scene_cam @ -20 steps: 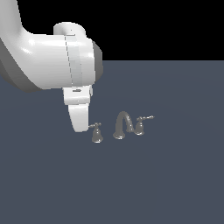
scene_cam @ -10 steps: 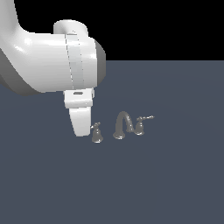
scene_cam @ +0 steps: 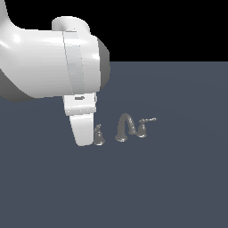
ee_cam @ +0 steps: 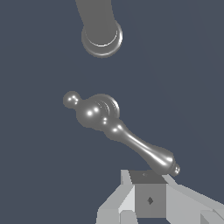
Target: Turn on the faucet by rotating a designated handle.
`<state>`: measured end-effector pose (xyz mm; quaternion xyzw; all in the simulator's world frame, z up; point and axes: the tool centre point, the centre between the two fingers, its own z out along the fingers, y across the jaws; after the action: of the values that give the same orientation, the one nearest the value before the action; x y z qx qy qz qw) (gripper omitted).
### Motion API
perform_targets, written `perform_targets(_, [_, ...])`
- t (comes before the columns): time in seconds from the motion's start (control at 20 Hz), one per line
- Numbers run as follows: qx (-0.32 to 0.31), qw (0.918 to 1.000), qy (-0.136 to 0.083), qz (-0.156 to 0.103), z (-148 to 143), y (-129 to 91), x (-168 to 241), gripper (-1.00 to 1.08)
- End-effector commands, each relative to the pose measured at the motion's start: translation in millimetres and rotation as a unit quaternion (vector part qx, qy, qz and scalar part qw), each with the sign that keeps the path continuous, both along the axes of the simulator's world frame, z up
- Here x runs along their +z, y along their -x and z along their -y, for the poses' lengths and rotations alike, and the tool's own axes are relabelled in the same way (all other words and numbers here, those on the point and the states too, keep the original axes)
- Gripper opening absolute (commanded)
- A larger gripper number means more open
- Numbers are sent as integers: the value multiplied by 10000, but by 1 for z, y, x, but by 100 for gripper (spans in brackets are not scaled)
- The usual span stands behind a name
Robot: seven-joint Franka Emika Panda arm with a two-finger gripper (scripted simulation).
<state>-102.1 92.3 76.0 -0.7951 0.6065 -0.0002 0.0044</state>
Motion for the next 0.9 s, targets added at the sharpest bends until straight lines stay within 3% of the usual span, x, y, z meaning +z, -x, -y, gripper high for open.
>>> perform_targets(0.0, [-56,10000,17,-13,15,3,0,-100])
perform_targets(0.35, [-89,10000,33,-29,48,12,0,-100])
perform_targets(0.4, [-89,10000,33,-29,48,12,0,-100])
perform_targets(0.45, [113,9999,-1,-21,24,12,0,-100])
perform_targets(0.85, [-40,10000,25,-27,70,-8,0,-100])
